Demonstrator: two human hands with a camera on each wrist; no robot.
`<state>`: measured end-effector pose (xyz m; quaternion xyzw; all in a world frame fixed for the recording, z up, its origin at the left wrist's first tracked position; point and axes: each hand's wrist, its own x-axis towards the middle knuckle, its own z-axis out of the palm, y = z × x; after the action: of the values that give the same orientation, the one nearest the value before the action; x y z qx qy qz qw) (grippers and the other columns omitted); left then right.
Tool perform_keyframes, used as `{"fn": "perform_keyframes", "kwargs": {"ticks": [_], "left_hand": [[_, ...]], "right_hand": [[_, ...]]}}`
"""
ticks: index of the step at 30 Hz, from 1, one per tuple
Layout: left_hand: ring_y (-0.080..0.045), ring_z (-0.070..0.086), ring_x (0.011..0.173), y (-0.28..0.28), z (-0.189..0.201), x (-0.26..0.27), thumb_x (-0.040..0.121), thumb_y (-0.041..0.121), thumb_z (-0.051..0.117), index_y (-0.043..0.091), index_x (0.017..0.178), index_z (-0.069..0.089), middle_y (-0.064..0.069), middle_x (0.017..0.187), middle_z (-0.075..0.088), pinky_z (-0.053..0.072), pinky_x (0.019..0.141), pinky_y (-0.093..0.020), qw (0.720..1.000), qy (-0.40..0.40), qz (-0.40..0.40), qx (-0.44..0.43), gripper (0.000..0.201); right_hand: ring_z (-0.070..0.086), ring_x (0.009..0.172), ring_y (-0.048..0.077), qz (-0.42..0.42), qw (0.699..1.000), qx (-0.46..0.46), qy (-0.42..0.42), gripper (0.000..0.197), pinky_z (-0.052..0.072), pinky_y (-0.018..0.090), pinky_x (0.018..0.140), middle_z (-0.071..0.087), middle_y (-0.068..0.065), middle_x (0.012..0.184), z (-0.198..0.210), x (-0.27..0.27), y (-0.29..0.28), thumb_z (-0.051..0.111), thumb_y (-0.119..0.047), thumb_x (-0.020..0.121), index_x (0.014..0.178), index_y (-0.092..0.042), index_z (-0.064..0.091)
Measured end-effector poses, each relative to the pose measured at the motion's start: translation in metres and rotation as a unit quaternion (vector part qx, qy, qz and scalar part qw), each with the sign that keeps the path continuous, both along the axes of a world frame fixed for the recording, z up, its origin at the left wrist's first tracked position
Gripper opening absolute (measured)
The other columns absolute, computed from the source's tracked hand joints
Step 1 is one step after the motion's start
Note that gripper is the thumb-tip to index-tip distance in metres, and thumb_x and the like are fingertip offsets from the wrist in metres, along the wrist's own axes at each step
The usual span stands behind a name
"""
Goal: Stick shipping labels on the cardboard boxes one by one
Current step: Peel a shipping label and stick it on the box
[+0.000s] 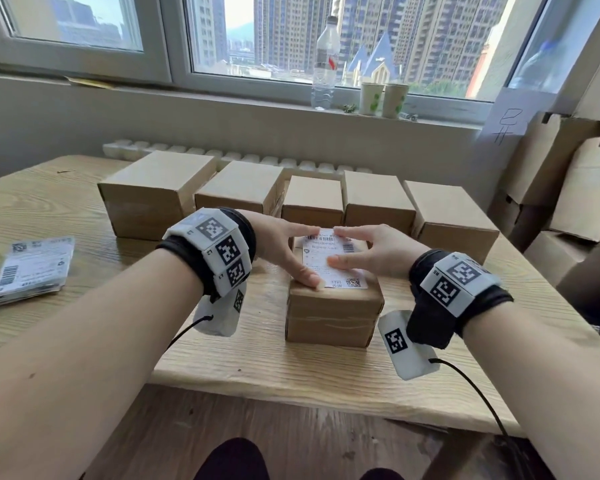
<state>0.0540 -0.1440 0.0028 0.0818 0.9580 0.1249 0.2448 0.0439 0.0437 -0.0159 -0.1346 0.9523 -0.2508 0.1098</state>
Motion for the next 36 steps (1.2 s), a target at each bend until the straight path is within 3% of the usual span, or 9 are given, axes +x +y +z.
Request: {"fn": "perform_keyframes", "kwargs": {"ticks": [7,12,17,20,23,26,28,31,36], "left_hand": [[-0.018,0.017,0.143,-0.002,-0.005,-0.005,0.063,0.057,0.073,0.043,0.148,-0.001,0.008,0.158,0.01,0.021,0.116,-0.041,0.998,-0.033,0.029,0.043,0.113],[-0.02,0.016,0.144,-0.001,-0.008,-0.01,0.068,0.053,0.072,0.041,0.148,-0.006,0.007,0.158,0.007,0.024,0.112,-0.04,0.997,-0.044,0.042,0.049,0.112],[-0.019,0.024,0.141,0.005,-0.017,-0.008,0.08,0.062,0.054,0.039,0.148,-0.008,0.004,0.157,0.016,0.026,0.109,-0.035,0.995,-0.018,0.06,0.071,0.095],[-0.021,0.032,0.138,0.006,-0.023,-0.006,0.092,0.055,0.039,0.034,0.15,0.007,0.0,0.154,0.026,0.024,0.109,-0.031,0.993,0.05,0.066,0.082,0.069],[-0.019,0.046,0.127,0.004,-0.025,-0.007,0.096,0.047,0.04,0.032,0.142,0.036,0.0,0.142,0.047,0.034,0.1,-0.029,0.982,0.155,0.079,0.081,0.049],[-0.016,0.054,0.118,0.006,-0.029,-0.01,0.094,0.046,0.045,0.036,0.127,0.055,0.005,0.13,0.058,0.042,0.096,-0.029,0.963,0.228,0.113,0.084,0.036],[-0.015,0.051,0.119,0.009,-0.031,-0.013,0.093,0.045,0.048,0.037,0.121,0.06,0.007,0.131,0.057,0.043,0.097,-0.032,0.954,0.262,0.124,0.074,0.032],[-0.014,0.033,0.133,0.011,-0.032,-0.014,0.091,0.037,0.055,0.033,0.112,0.067,0.008,0.144,0.041,0.034,0.105,-0.037,0.938,0.326,0.104,0.064,0.024],[-0.013,0.045,0.116,0.013,-0.035,-0.013,0.09,0.033,0.058,0.029,0.105,0.072,0.006,0.117,0.064,0.037,0.098,-0.028,0.919,0.385,0.062,0.062,0.021]], "right_hand": [[0.041,0.132,0.023,-0.025,0.996,0.079,0.035,0.066,0.033,0.034,0.106,0.04,0.003,0.148,-0.012,-0.011,-0.004,0.043,-0.06,0.088,0.146,-0.031,0.029],[0.0,0.147,0.022,0.012,0.983,0.17,0.062,0.053,0.007,0.05,0.117,0.002,-0.003,0.16,-0.016,-0.013,-0.013,0.024,-0.055,0.096,0.147,-0.044,0.015],[-0.005,0.147,0.018,0.032,0.991,0.125,0.046,0.052,0.001,0.051,0.117,-0.001,-0.01,0.16,-0.024,-0.011,-0.014,0.023,-0.052,0.097,0.147,-0.045,0.01],[0.0,0.147,0.018,-0.002,0.993,0.107,0.043,0.05,0.003,0.049,0.118,0.002,-0.009,0.16,-0.026,-0.015,-0.014,0.022,-0.046,0.099,0.148,-0.04,0.014],[0.019,0.144,0.018,-0.016,0.998,0.042,0.047,0.044,0.014,0.031,0.116,0.021,-0.004,0.157,-0.02,-0.016,-0.012,0.031,-0.036,0.101,0.145,-0.035,0.032],[0.049,0.117,0.013,-0.043,0.997,-0.004,0.067,0.036,0.035,0.02,0.09,0.05,-0.005,0.14,-0.013,-0.012,-0.011,0.041,-0.031,0.099,0.133,-0.035,0.051],[0.052,0.107,0.011,-0.05,0.995,-0.025,0.079,0.033,0.037,0.019,0.084,0.055,-0.006,0.135,-0.011,-0.009,-0.012,0.045,-0.03,0.097,0.127,-0.036,0.057],[0.044,0.128,0.016,-0.012,0.991,0.016,0.132,0.031,0.033,0.024,0.1,0.047,-0.006,0.143,-0.011,-0.005,-0.009,0.046,-0.026,0.097,0.123,-0.034,0.062],[0.049,0.125,0.013,0.045,0.986,0.011,0.158,0.028,0.033,0.025,0.108,0.056,-0.009,0.135,-0.011,0.003,0.001,0.052,-0.024,0.095,0.118,-0.029,0.067]]}}
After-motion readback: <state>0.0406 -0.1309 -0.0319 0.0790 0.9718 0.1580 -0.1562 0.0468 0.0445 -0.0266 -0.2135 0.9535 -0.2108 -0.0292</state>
